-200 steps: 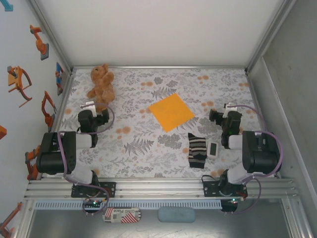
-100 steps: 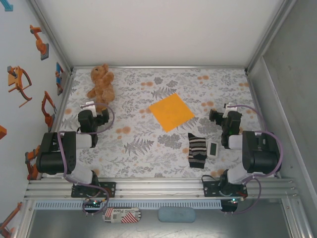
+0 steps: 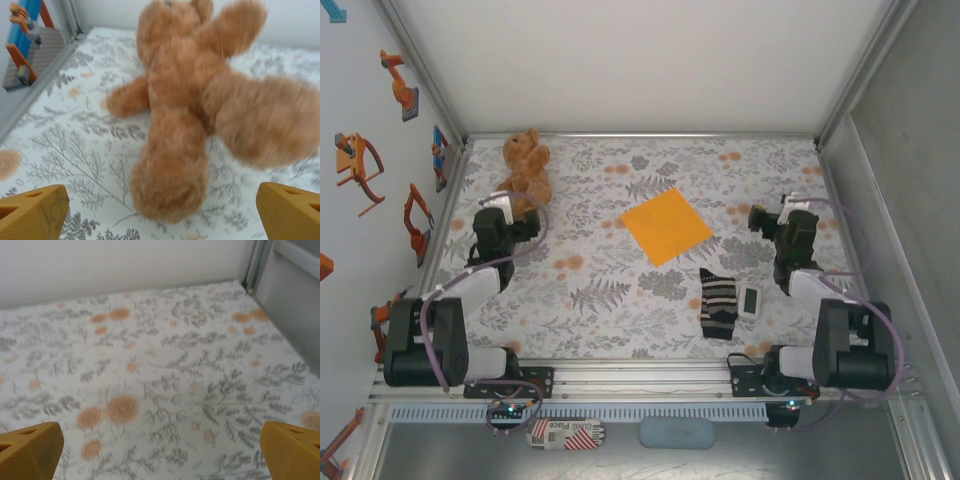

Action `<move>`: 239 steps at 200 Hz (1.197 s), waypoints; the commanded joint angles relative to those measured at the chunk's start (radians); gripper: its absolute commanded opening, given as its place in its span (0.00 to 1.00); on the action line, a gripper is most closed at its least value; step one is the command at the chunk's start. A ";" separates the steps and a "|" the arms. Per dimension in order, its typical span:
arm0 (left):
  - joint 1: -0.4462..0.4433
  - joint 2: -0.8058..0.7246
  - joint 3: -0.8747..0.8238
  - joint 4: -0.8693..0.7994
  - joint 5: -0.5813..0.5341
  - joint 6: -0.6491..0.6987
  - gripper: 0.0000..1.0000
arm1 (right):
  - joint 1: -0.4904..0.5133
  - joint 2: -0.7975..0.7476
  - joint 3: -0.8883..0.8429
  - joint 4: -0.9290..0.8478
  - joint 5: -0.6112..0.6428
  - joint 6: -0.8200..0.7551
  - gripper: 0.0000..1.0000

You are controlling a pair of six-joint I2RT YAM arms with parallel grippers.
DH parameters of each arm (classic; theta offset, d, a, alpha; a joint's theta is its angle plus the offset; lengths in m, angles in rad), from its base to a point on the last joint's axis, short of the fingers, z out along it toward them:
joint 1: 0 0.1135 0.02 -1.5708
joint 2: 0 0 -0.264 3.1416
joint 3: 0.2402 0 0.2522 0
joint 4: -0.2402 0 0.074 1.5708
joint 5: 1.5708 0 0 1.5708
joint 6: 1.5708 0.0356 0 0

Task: Fold a paper plane with a square sheet of paper (pick it up from the middle)
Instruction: Move the square sheet of paper to the center of the table.

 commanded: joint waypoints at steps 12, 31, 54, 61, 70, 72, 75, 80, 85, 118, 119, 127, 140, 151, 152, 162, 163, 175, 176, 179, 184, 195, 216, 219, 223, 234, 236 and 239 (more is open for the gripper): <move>-0.031 -0.139 0.130 -0.376 -0.010 -0.195 0.96 | -0.005 -0.041 0.207 -0.405 -0.060 0.170 0.99; -0.033 -0.203 0.183 -0.515 0.032 -0.330 0.96 | 0.006 -0.001 0.303 -0.498 -0.164 0.242 0.99; -0.033 -0.240 0.218 -0.630 0.108 -0.437 0.96 | 0.043 0.088 0.392 -0.554 -0.295 0.335 0.99; -0.033 -0.246 0.216 -0.645 0.137 -0.458 0.96 | 0.057 0.128 0.423 -0.571 -0.344 0.359 0.99; -0.031 -0.251 0.212 -0.651 0.183 -0.476 0.96 | 0.088 0.179 0.461 -0.594 -0.369 0.387 0.98; -0.032 -0.251 0.211 -0.652 0.189 -0.479 0.96 | 0.096 0.188 0.471 -0.599 -0.372 0.391 0.98; -0.032 -0.252 0.207 -0.648 0.200 -0.485 0.96 | 0.107 0.205 0.481 -0.603 -0.374 0.398 0.97; -0.034 -0.252 0.197 -0.638 0.218 -0.492 0.96 | 0.125 0.231 0.494 -0.605 -0.380 0.407 0.97; -0.035 -0.251 0.186 -0.623 0.239 -0.498 0.96 | 0.147 0.258 0.507 -0.605 -0.386 0.418 0.97; -0.044 -0.208 0.160 -0.562 0.317 -0.530 0.96 | 0.269 0.440 0.614 -0.617 -0.471 0.486 0.92; -0.045 -0.205 0.160 -0.562 0.318 -0.531 0.96 | 0.272 0.445 0.616 -0.617 -0.471 0.488 0.92; -0.049 -0.192 0.162 -0.550 0.330 -0.541 0.96 | 0.298 0.480 0.639 -0.624 -0.479 0.495 0.92; -0.053 -0.168 0.166 -0.531 0.352 -0.559 0.96 | 0.334 0.530 0.682 -0.664 -0.460 0.491 0.91; -0.058 -0.152 0.169 -0.516 0.360 -0.574 0.96 | 0.353 0.567 0.712 -0.687 -0.449 0.483 0.91; -0.059 -0.150 0.169 -0.514 0.360 -0.575 0.96 | 0.354 0.570 0.715 -0.689 -0.447 0.483 0.91; -0.063 -0.131 0.167 -0.499 0.365 -0.588 0.96 | 0.364 0.604 0.746 -0.718 -0.428 0.483 0.90; -0.063 -0.129 0.168 -0.498 0.365 -0.588 0.96 | 0.364 0.608 0.750 -0.721 -0.427 0.483 0.90; -0.069 -0.106 0.171 -0.481 0.376 -0.598 0.96 | 0.368 0.645 0.788 -0.743 -0.416 0.478 0.90; -0.069 -0.105 0.170 -0.480 0.377 -0.599 0.96 | 0.369 0.647 0.791 -0.745 -0.416 0.479 0.90; -0.070 -0.099 0.171 -0.478 0.378 -0.602 0.96 | 0.369 0.655 0.799 -0.748 -0.414 0.480 0.90; -0.072 -0.088 0.174 -0.475 0.380 -0.606 0.96 | 0.369 0.671 0.816 -0.754 -0.411 0.480 0.90; -0.078 -0.069 0.182 -0.471 0.387 -0.613 0.96 | 0.369 0.703 0.855 -0.771 -0.407 0.480 0.90; -0.092 -0.036 0.195 -0.461 0.395 -0.625 0.96 | 0.372 0.762 0.921 -0.827 -0.383 0.482 0.89; -0.094 -0.032 0.197 -0.462 0.395 -0.626 0.96 | 0.372 0.768 0.928 -0.835 -0.380 0.482 0.89; -0.097 -0.026 0.201 -0.462 0.394 -0.628 0.96 | 0.372 0.776 0.935 -0.843 -0.376 0.484 0.89; -0.105 -0.011 0.210 -0.470 0.394 -0.629 0.96 | 0.373 0.790 0.941 -0.851 -0.375 0.490 0.88; -0.107 -0.009 0.212 -0.470 0.395 -0.629 0.96 | 0.373 0.791 0.940 -0.851 -0.375 0.492 0.88; -0.109 -0.004 0.213 -0.472 0.395 -0.629 0.96 | 0.375 0.792 0.938 -0.852 -0.374 0.494 0.88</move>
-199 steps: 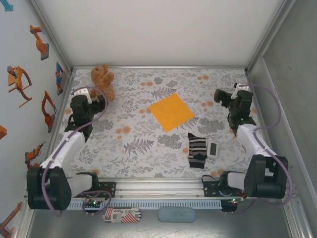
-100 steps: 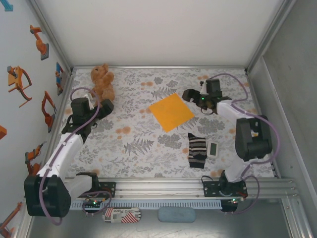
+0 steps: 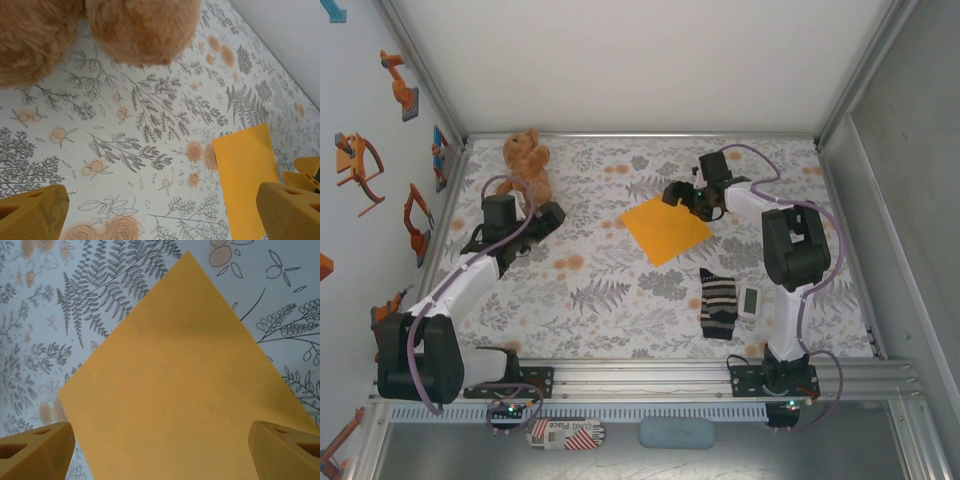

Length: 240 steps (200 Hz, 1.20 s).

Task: Fold a paper plane with a square sheet of paper (pick it up from the middle)
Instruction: Move the square sheet of paper to the center of the table.

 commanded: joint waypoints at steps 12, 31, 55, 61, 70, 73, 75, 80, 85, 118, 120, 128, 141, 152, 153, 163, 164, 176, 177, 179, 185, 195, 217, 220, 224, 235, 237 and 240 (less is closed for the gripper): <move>-0.026 0.036 0.049 0.013 0.024 -0.028 0.96 | 0.009 0.021 0.019 -0.081 0.037 0.033 0.88; -0.040 0.062 0.059 0.015 0.025 -0.031 0.96 | 0.016 0.013 -0.010 -0.092 0.060 0.054 0.88; -0.058 0.099 0.075 0.017 0.025 -0.038 0.96 | 0.034 -0.008 -0.074 -0.092 0.094 0.110 0.89; -0.062 0.108 0.079 0.017 0.024 -0.041 0.96 | 0.041 -0.015 -0.092 -0.092 0.101 0.128 0.89; -0.068 0.121 0.085 0.017 0.025 -0.044 0.96 | 0.055 -0.029 -0.120 -0.093 0.117 0.155 0.88; -0.071 0.125 0.087 0.018 0.024 -0.046 0.96 | 0.061 -0.037 -0.132 -0.094 0.126 0.168 0.88; -0.072 0.128 0.088 0.018 0.024 -0.047 0.96 | 0.065 -0.043 -0.139 -0.095 0.133 0.175 0.88; -0.077 0.134 0.091 0.018 0.021 -0.049 0.96 | 0.076 -0.055 -0.158 -0.098 0.152 0.200 0.88; -0.081 0.141 0.093 0.017 0.022 -0.052 0.96 | 0.090 -0.069 -0.179 -0.098 0.170 0.227 0.88; -0.115 0.198 0.111 0.013 0.018 -0.080 0.96 | 0.196 -0.166 -0.314 -0.041 0.231 0.459 0.88; -0.117 0.201 0.112 0.012 0.017 -0.084 0.96 | 0.203 -0.172 -0.323 -0.033 0.230 0.477 0.89; -0.129 0.219 0.119 0.004 0.014 -0.098 0.96 | 0.226 -0.191 -0.354 0.004 0.233 0.544 0.88; -0.155 0.246 0.124 -0.002 0.010 -0.132 0.96 | 0.258 -0.211 -0.392 0.069 0.220 0.633 0.88; -0.187 0.264 0.126 -0.002 0.006 -0.163 0.96 | 0.269 -0.219 -0.402 0.140 0.190 0.646 0.86; -0.188 0.267 0.126 -0.002 0.007 -0.165 0.97 | 0.269 -0.220 -0.400 0.143 0.187 0.646 0.86; -0.219 0.283 0.131 -0.007 0.009 -0.189 0.97 | 0.268 -0.230 -0.379 0.153 0.169 0.641 0.85; -0.222 0.284 0.132 -0.008 0.009 -0.193 0.97 | 0.268 -0.232 -0.376 0.153 0.168 0.637 0.85; -0.259 0.300 0.140 -0.008 0.013 -0.221 0.99 | 0.264 -0.252 -0.335 0.129 0.173 0.552 0.83; -0.261 0.301 0.141 -0.008 0.014 -0.224 1.00 | 0.264 -0.254 -0.331 0.124 0.175 0.543 0.83; -0.269 0.305 0.142 -0.007 0.015 -0.231 1.00 | 0.264 -0.257 -0.323 0.115 0.180 0.523 0.83; -0.288 0.311 0.144 -0.001 0.018 -0.249 1.00 | 0.264 -0.261 -0.299 0.088 0.193 0.450 0.83; -0.321 0.326 0.151 0.012 0.029 -0.271 0.98 | 0.262 -0.258 -0.261 0.053 0.206 0.316 0.81; -0.382 0.377 0.178 0.042 0.052 -0.308 0.95 | 0.247 -0.183 -0.180 -0.026 0.143 0.142 0.78; -0.387 0.385 0.182 0.047 0.056 -0.309 0.94 | 0.243 -0.169 -0.171 -0.032 0.124 0.132 0.77; -0.395 0.400 0.191 0.051 0.061 -0.309 0.91 | 0.236 -0.149 -0.159 -0.038 0.096 0.119 0.75; -0.404 0.439 0.219 0.045 0.071 -0.311 0.86 | 0.220 -0.113 -0.142 -0.042 0.055 0.116 0.69; -0.405 0.443 0.225 0.044 0.072 -0.311 0.85 | 0.217 -0.109 -0.141 -0.040 0.050 0.117 0.68; -0.406 0.453 0.232 0.042 0.074 -0.311 0.84 | 0.213 -0.100 -0.139 -0.037 0.041 0.119 0.66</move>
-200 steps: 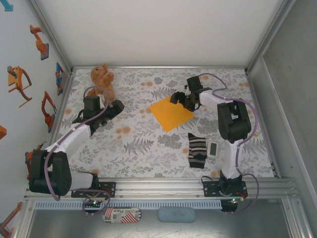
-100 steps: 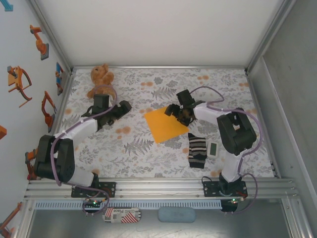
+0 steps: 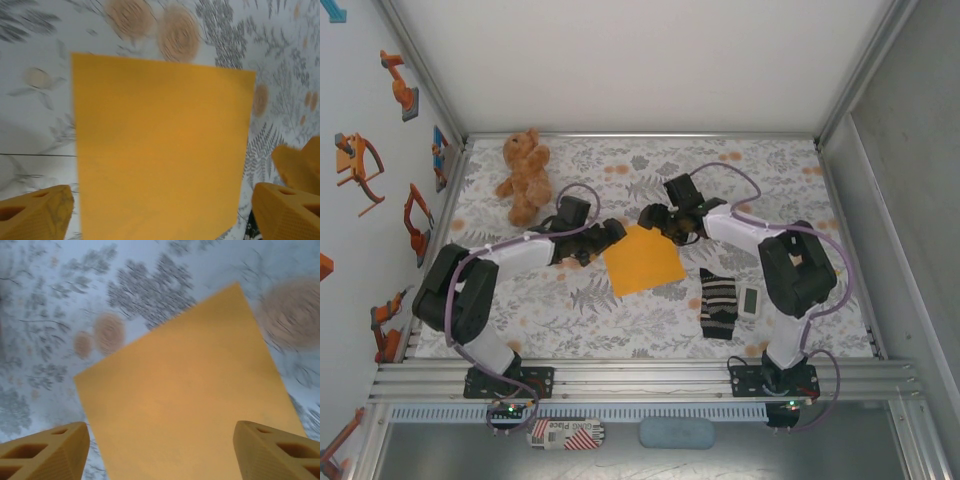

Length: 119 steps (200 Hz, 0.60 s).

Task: Fold a paper plane with a square sheet of paper (pick it up from the middle)
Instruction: Move the square sheet of paper to the center of the table, then rotate the square sheet of paper at the center of the table.

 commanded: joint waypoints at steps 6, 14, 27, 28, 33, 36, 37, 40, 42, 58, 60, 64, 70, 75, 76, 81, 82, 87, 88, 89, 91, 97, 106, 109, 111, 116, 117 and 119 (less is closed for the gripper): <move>-0.017 0.078 0.073 0.010 0.029 -0.046 0.83 | -0.039 0.095 0.040 -0.064 -0.099 -0.127 0.64; -0.018 0.095 0.088 -0.007 0.012 -0.050 0.81 | -0.046 0.105 0.047 -0.062 -0.102 -0.126 0.60; -0.020 0.113 0.105 -0.025 -0.009 -0.046 0.76 | -0.053 0.122 0.057 -0.056 -0.110 -0.136 0.57; -0.020 0.115 0.107 -0.028 -0.012 -0.046 0.75 | -0.054 0.125 0.058 -0.057 -0.111 -0.136 0.57; -0.020 0.122 0.115 -0.039 -0.016 -0.043 0.74 | -0.058 0.132 0.062 -0.059 -0.113 -0.138 0.55; -0.020 0.126 0.119 -0.043 -0.017 -0.041 0.73 | -0.060 0.137 0.066 -0.060 -0.117 -0.138 0.54; -0.020 0.128 0.120 -0.046 -0.017 -0.040 0.73 | -0.061 0.138 0.066 -0.060 -0.117 -0.138 0.54; -0.020 0.131 0.123 -0.049 -0.017 -0.039 0.72 | -0.062 0.141 0.069 -0.061 -0.120 -0.139 0.54; -0.020 0.135 0.125 -0.053 -0.017 -0.037 0.72 | -0.063 0.144 0.071 -0.062 -0.124 -0.140 0.53; -0.020 0.154 0.143 -0.087 -0.022 -0.026 0.70 | -0.068 0.159 0.079 -0.077 -0.128 -0.149 0.50; -0.020 0.157 0.146 -0.091 -0.023 -0.024 0.70 | -0.068 0.159 0.079 -0.080 -0.127 -0.151 0.50; -0.020 0.162 0.149 -0.100 -0.027 -0.020 0.70 | -0.068 0.160 0.079 -0.085 -0.122 -0.152 0.50; -0.020 0.166 0.152 -0.110 -0.033 -0.015 0.70 | -0.068 0.162 0.078 -0.094 -0.115 -0.153 0.50; -0.019 0.170 0.156 -0.122 -0.040 -0.008 0.70 | -0.068 0.160 0.074 -0.099 -0.107 -0.152 0.50; -0.018 0.171 0.157 -0.125 -0.043 -0.006 0.70 | -0.068 0.160 0.073 -0.100 -0.106 -0.151 0.50; -0.018 0.175 0.162 -0.138 -0.050 -0.001 0.70 | -0.068 0.159 0.068 -0.106 -0.098 -0.148 0.51; -0.018 0.177 0.164 -0.141 -0.053 0.000 0.70 | -0.068 0.159 0.068 -0.106 -0.097 -0.147 0.51; -0.018 0.181 0.168 -0.152 -0.061 0.005 0.71 | -0.068 0.158 0.062 -0.111 -0.092 -0.144 0.51; -0.017 0.182 0.170 -0.154 -0.062 0.006 0.71 | -0.068 0.158 0.060 -0.112 -0.090 -0.144 0.51; -0.017 0.182 0.171 -0.156 -0.063 0.008 0.71 | -0.068 0.157 0.059 -0.112 -0.090 -0.144 0.51; -0.017 0.183 0.173 -0.159 -0.066 0.011 0.71 | -0.068 0.157 0.056 -0.113 -0.090 -0.143 0.51; -0.015 0.189 0.178 -0.166 -0.069 0.019 0.72 | -0.068 0.153 0.047 -0.113 -0.088 -0.136 0.51; -0.014 0.197 0.187 -0.173 -0.068 0.030 0.73 | -0.068 0.145 0.031 -0.114 -0.082 -0.122 0.51; -0.014 0.199 0.190 -0.176 -0.067 0.034 0.73 | -0.068 0.141 0.024 -0.114 -0.081 -0.115 0.51; -0.013 0.203 0.193 -0.179 -0.067 0.037 0.74 | -0.068 0.139 0.019 -0.114 -0.080 -0.111 0.51; -0.013 0.208 0.199 -0.184 -0.068 0.044 0.74 | -0.069 0.133 0.006 -0.110 -0.080 -0.099 0.51; -0.012 0.210 0.201 -0.186 -0.067 0.044 0.75 | -0.068 0.132 0.004 -0.109 -0.079 -0.095 0.51; -0.011 0.212 0.205 -0.189 -0.067 0.046 0.75 | -0.068 0.129 -0.002 -0.107 -0.079 -0.089 0.51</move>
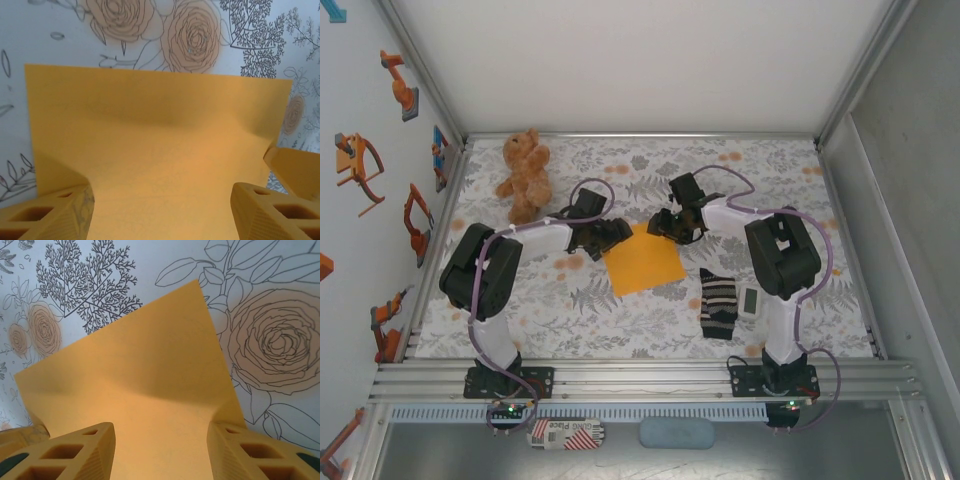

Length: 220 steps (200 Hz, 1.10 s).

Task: Fold a paper plane with a square sheet of paper (pick it up from the middle)
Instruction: Rotate the square sheet of paper at the center of the table, then first fold in half a square sheet of paper at the center of the table.

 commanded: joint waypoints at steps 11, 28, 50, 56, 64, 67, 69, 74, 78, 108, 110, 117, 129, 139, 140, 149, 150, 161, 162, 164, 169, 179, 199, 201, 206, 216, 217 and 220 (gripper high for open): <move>0.010 0.053 0.053 -0.117 -0.039 0.060 0.79 | 0.003 -0.031 -0.088 -0.017 0.018 0.071 0.51; 0.013 0.081 0.081 -0.151 -0.050 0.081 0.82 | 0.006 -0.074 -0.158 0.066 0.020 0.155 0.51; 0.021 0.097 0.107 -0.142 -0.026 0.102 0.84 | 0.007 -0.116 -0.220 0.162 0.019 0.230 0.51; 0.025 0.097 0.116 -0.142 -0.016 0.106 0.85 | 0.006 -0.128 -0.224 0.174 0.025 0.234 0.51; 0.028 0.095 0.128 -0.137 0.003 0.118 0.86 | 0.005 -0.141 -0.221 0.174 0.037 0.229 0.51; 0.030 0.092 0.131 -0.135 0.010 0.122 0.86 | 0.005 -0.149 -0.217 0.170 0.043 0.224 0.51; 0.030 0.091 0.133 -0.134 0.014 0.125 0.86 | 0.005 -0.152 -0.213 0.167 0.048 0.221 0.51; 0.031 0.084 0.138 -0.131 0.020 0.133 0.87 | 0.005 -0.164 -0.206 0.162 0.055 0.210 0.51; 0.032 0.077 0.142 -0.130 0.026 0.139 0.87 | 0.005 -0.172 -0.201 0.160 0.061 0.199 0.51; 0.034 0.020 0.151 -0.154 0.055 0.160 0.88 | 0.005 -0.204 -0.142 0.072 0.098 0.115 0.51; 0.033 0.016 0.149 -0.156 0.057 0.160 0.88 | 0.005 -0.205 -0.141 0.067 0.100 0.111 0.51; 0.033 0.001 0.137 -0.160 0.059 0.156 0.88 | 0.005 -0.206 -0.145 0.058 0.101 0.100 0.50; 0.029 -0.023 0.106 -0.162 0.058 0.139 0.87 | 0.005 -0.206 -0.156 0.048 0.094 0.090 0.48; 0.028 -0.036 0.079 -0.162 0.063 0.125 0.86 | 0.005 -0.204 -0.168 0.044 0.076 0.085 0.46; 0.028 -0.036 0.077 -0.161 0.063 0.124 0.86 | 0.005 -0.203 -0.170 0.044 0.074 0.086 0.45; 0.024 -0.045 0.058 -0.158 0.071 0.115 0.85 | 0.006 -0.202 -0.183 0.049 0.053 0.082 0.42; 0.023 -0.044 0.057 -0.159 0.072 0.115 0.85 | 0.005 -0.202 -0.184 0.049 0.051 0.081 0.42; 0.016 -0.049 0.045 -0.161 0.079 0.111 0.84 | 0.006 -0.198 -0.194 0.056 0.021 0.073 0.39; 0.016 -0.049 0.044 -0.161 0.079 0.110 0.84 | 0.007 -0.197 -0.194 0.056 0.019 0.072 0.39; 0.016 -0.049 0.042 -0.161 0.079 0.109 0.84 | 0.006 -0.196 -0.196 0.055 0.015 0.071 0.39; 0.015 -0.047 0.040 -0.161 0.080 0.109 0.84 | 0.006 -0.192 -0.197 0.051 0.005 0.066 0.37; 0.013 -0.044 0.040 -0.173 0.074 0.109 0.84 | 0.007 -0.185 -0.196 0.043 -0.006 0.058 0.33; 0.014 -0.039 0.039 -0.198 0.038 0.121 0.84 | 0.008 -0.176 -0.194 0.030 -0.013 0.041 0.31; 0.013 -0.038 0.040 -0.200 0.035 0.123 0.84 | 0.008 -0.175 -0.195 0.028 -0.012 0.039 0.31; 0.014 -0.037 0.042 -0.200 0.032 0.127 0.84 | 0.008 -0.172 -0.194 0.022 -0.009 0.037 0.31; 0.014 -0.029 0.049 -0.199 0.032 0.132 0.84 | 0.008 -0.164 -0.191 0.013 -0.006 0.033 0.31; 0.013 -0.028 0.050 -0.198 0.034 0.133 0.84 | 0.008 -0.163 -0.190 0.013 -0.005 0.033 0.31; 0.014 -0.025 0.053 -0.198 0.037 0.134 0.84 | 0.008 -0.161 -0.190 0.013 -0.006 0.032 0.31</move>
